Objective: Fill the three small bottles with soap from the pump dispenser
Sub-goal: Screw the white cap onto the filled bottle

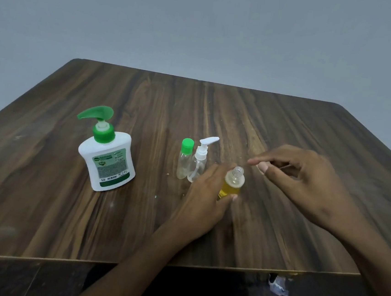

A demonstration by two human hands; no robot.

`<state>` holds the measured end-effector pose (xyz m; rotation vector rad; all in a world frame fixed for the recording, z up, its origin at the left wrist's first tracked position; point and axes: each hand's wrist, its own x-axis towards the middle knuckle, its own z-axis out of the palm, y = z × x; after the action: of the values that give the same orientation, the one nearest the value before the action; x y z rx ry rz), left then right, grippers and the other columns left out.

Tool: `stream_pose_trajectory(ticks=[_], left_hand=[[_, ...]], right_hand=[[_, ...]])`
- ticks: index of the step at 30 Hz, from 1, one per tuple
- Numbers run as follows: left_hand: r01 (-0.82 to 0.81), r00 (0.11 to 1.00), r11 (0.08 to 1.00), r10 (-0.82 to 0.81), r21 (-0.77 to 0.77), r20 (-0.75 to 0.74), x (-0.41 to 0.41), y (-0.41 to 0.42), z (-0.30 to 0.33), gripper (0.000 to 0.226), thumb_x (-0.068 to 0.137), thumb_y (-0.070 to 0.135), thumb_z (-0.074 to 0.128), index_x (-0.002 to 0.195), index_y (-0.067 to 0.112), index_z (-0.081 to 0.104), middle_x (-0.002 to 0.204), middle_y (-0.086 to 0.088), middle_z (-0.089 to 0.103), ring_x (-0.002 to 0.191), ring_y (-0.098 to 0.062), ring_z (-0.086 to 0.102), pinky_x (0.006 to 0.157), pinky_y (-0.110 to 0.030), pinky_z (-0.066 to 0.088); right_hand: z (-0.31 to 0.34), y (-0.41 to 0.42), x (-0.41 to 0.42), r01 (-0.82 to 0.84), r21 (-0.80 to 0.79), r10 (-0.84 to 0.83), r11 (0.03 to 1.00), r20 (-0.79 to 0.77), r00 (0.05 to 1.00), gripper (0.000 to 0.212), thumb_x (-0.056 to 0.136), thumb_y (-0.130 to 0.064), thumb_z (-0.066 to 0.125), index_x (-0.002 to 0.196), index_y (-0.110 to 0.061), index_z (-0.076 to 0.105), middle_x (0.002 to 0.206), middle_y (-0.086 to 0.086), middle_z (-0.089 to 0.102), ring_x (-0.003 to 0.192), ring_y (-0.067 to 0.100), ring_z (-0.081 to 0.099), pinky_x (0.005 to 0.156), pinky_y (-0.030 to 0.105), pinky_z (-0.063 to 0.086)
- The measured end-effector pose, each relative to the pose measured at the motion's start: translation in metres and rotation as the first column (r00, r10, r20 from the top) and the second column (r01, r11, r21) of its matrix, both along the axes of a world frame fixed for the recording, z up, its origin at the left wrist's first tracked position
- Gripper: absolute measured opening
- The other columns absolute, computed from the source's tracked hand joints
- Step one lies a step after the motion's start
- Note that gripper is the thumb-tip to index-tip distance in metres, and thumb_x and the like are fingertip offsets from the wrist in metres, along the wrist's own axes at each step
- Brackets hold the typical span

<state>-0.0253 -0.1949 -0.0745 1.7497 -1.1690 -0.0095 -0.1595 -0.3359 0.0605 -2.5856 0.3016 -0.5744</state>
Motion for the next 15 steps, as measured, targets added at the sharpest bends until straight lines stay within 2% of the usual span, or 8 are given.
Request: stream_pose_trajectory(ticks=[4, 7, 10, 12, 15], left_hand=[[0.004, 1.000, 1.000, -0.004, -0.014, -0.010, 0.000, 0.000, -0.001, 0.061, 0.092, 0.016, 0.081, 0.148, 0.021, 0.056, 0.139, 0.006, 0.065, 0.129, -0.008, 0.057, 0.110, -0.025, 0.044], [0.002, 1.000, 1.000, -0.002, 0.002, -0.016, 0.000, -0.001, -0.001, 0.062, 0.093, 0.018, 0.080, 0.150, 0.022, 0.054, 0.140, 0.006, 0.064, 0.130, -0.010, 0.057, 0.112, -0.032, 0.047], [0.011, 1.000, 1.000, -0.010, 0.015, -0.020, 0.000, -0.002, -0.001, 0.061, 0.094, 0.018, 0.080, 0.149, 0.020, 0.055, 0.141, 0.004, 0.065, 0.130, -0.011, 0.059, 0.112, -0.034, 0.048], [0.004, 1.000, 1.000, -0.004, 0.024, -0.029, 0.000, -0.002, -0.001, 0.057, 0.094, 0.019, 0.081, 0.146, 0.017, 0.057, 0.136, 0.002, 0.068, 0.125, -0.012, 0.062, 0.108, -0.032, 0.050], [0.008, 0.999, 1.000, -0.007, 0.010, -0.050, 0.001, -0.002, 0.000, 0.053, 0.093, 0.018, 0.082, 0.141, 0.017, 0.059, 0.130, 0.005, 0.070, 0.117, -0.008, 0.064, 0.101, -0.026, 0.051]], right_hand=[[0.004, 0.000, 0.006, 0.005, -0.073, -0.008, 0.997, -0.053, 0.999, 0.012, 0.096, -0.028, 0.071, 0.103, -0.036, 0.076, 0.098, -0.019, 0.072, 0.091, -0.001, 0.067, 0.078, 0.028, 0.059], [0.008, 0.005, 0.014, 0.002, -0.095, -0.013, 0.995, -0.118, 0.993, 0.018, 0.087, -0.028, 0.080, 0.097, -0.035, 0.068, 0.089, -0.017, 0.070, 0.083, -0.001, 0.066, 0.072, 0.023, 0.057], [0.013, 0.011, 0.022, -0.010, -0.197, -0.029, 0.980, -0.196, 0.980, 0.017, 0.084, -0.036, 0.081, 0.093, -0.036, 0.067, 0.089, -0.018, 0.069, 0.080, -0.003, 0.065, 0.068, 0.019, 0.053], [0.014, 0.015, 0.027, -0.030, -0.247, -0.025, 0.969, -0.216, 0.976, 0.012, 0.086, -0.035, 0.080, 0.092, -0.035, 0.069, 0.092, -0.017, 0.067, 0.081, -0.003, 0.064, 0.067, 0.017, 0.047], [0.013, 0.018, 0.035, -0.064, -0.261, 0.000, 0.963, -0.238, 0.971, 0.013, 0.087, -0.028, 0.080, 0.095, -0.032, 0.072, 0.097, -0.017, 0.064, 0.084, 0.001, 0.064, 0.070, 0.021, 0.052]])
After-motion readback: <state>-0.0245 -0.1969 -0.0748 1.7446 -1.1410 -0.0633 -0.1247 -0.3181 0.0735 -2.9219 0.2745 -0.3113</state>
